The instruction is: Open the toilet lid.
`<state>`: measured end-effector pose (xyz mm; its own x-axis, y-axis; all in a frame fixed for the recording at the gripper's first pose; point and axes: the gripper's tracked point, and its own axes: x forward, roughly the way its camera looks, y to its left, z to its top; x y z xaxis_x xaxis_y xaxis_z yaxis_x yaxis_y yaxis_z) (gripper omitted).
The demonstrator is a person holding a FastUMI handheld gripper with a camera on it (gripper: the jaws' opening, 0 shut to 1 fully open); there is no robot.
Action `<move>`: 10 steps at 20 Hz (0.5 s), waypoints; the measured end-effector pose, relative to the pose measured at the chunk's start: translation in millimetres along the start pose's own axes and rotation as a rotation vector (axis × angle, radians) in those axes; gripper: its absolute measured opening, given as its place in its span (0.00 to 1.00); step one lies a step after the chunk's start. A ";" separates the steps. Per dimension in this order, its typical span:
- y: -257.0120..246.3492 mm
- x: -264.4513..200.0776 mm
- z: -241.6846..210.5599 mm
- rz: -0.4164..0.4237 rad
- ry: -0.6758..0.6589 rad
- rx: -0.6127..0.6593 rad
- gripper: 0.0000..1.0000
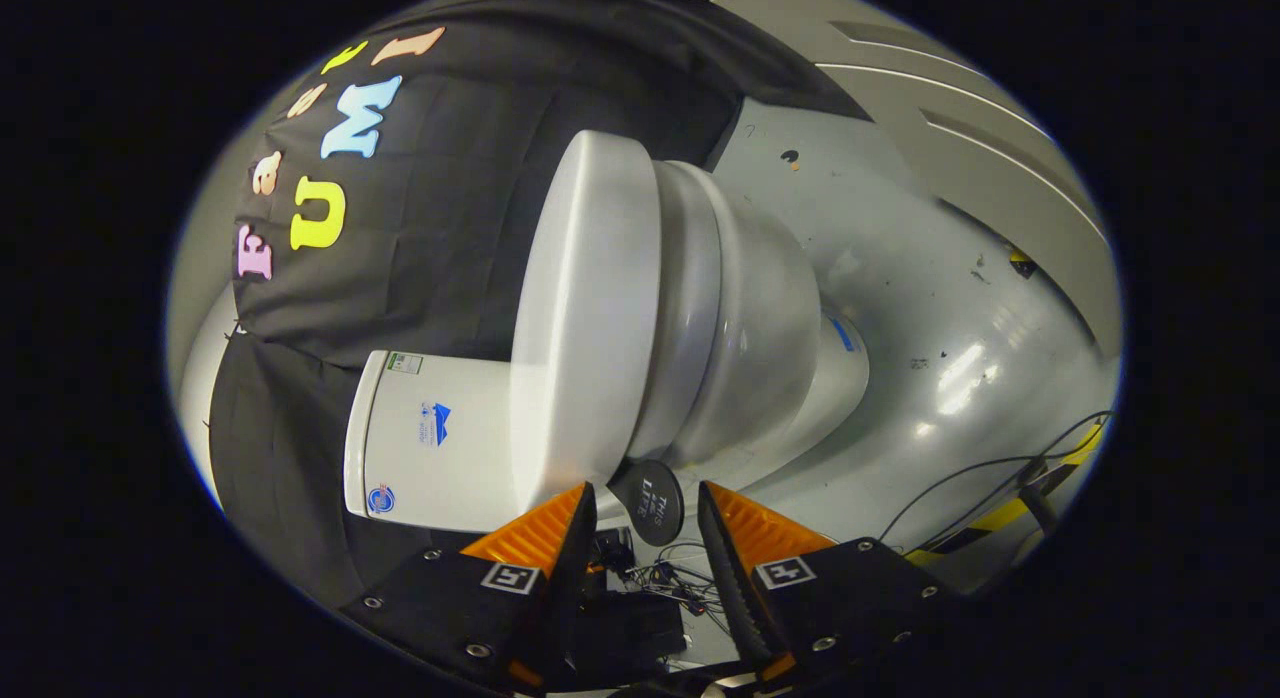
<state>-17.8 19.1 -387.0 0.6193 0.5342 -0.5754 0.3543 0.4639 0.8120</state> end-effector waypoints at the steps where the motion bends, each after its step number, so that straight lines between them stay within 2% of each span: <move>1: 1.5 0.3 0.7 -0.001 -0.006 0.006 0.57; 2: -0.9 2.2 3.3 -0.008 -0.019 0.016 0.54; 7: -9.5 -0.9 8.6 -0.009 -0.047 0.109 0.21; 10: -2.5 -2.2 10.7 0.007 -0.077 0.148 0.12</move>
<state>-12.6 9.1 -386.7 0.6720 0.4789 -0.5648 0.4453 0.3481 0.8250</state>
